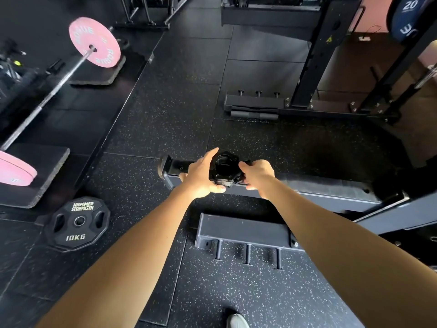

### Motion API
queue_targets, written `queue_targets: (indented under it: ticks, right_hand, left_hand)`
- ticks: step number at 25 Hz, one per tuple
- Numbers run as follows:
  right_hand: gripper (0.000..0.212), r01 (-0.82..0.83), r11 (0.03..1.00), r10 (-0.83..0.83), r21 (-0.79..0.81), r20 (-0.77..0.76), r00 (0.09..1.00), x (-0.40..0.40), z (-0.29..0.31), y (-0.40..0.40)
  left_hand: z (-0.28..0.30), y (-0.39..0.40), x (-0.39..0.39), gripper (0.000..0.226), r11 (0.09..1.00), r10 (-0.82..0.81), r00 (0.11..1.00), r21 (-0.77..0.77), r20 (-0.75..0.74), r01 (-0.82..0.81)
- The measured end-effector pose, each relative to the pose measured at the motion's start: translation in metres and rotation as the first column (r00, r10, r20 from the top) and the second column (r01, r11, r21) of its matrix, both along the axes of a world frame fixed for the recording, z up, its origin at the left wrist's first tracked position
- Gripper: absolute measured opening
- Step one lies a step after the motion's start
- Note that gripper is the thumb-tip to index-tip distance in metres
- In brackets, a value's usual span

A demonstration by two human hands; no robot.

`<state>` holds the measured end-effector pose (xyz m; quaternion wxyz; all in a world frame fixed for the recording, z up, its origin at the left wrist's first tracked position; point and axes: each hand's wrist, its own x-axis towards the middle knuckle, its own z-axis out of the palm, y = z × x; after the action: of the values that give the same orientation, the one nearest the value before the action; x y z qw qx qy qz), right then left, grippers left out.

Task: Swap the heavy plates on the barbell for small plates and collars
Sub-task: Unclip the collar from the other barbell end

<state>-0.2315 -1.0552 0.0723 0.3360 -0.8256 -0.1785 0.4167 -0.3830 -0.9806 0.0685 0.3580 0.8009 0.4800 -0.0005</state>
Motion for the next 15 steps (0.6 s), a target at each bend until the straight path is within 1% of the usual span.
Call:
queue_targets:
  ticks: [1, 2, 3, 4, 5, 6, 9, 12, 15]
  right_hand:
    - [0.046, -0.055, 0.998, 0.058, -0.022, 0.176, 0.983, 0.001, 0.003, -0.003]
    - [0.050, -0.125, 0.991, 0.132, -0.042, 0.361, 0.923, 0.001, 0.007, -0.007]
    - [0.053, -0.211, 0.977, 0.203, -0.043, 0.510, 0.836, 0.001, 0.013, -0.011]
    - [0.054, -0.296, 0.955, 0.253, -0.030, 0.604, 0.756, 0.001, 0.021, -0.015]
    - [0.055, -0.365, 0.931, 0.292, -0.022, 0.648, 0.704, 0.000, 0.031, -0.020]
    - [0.057, -0.416, 0.909, 0.322, -0.021, 0.668, 0.671, -0.002, 0.042, -0.023]
    - [0.065, -0.493, 0.869, 0.371, -0.043, 0.716, 0.591, -0.014, 0.079, -0.039]
    - [0.067, -0.523, 0.852, 0.348, -0.009, 0.756, 0.554, -0.036, 0.120, -0.070]
    - [0.067, -0.542, 0.840, 0.305, 0.037, 0.794, 0.526, -0.064, 0.163, -0.119]
  left_hand:
    - [0.004, -0.001, -0.003, 0.116, 1.000, 0.010, 0.999, 0.000, 0.030, -0.010]
    - [0.009, -0.002, -0.007, 0.116, 1.000, 0.023, 0.997, -0.001, 0.069, -0.023]
    - [0.017, -0.003, -0.011, 0.113, 0.999, 0.032, 0.994, 0.006, 0.105, -0.033]
    - [0.026, -0.004, -0.017, 0.106, 0.999, 0.029, 0.992, 0.040, 0.119, -0.034]
    - [0.037, -0.007, -0.022, 0.098, 0.995, 0.022, 0.993, 0.092, 0.119, -0.033]
    - [0.049, -0.010, -0.029, 0.091, 0.991, 0.023, 0.992, 0.131, 0.121, -0.039]
    - [0.083, -0.025, -0.050, 0.082, 0.985, 0.019, 0.978, 0.163, 0.209, -0.054]
    - [0.121, -0.056, -0.074, 0.078, 0.977, 0.007, 0.968, 0.203, 0.252, -0.060]
    - [0.163, -0.103, -0.104, 0.078, 0.959, 0.014, 0.956, 0.267, 0.293, -0.096]
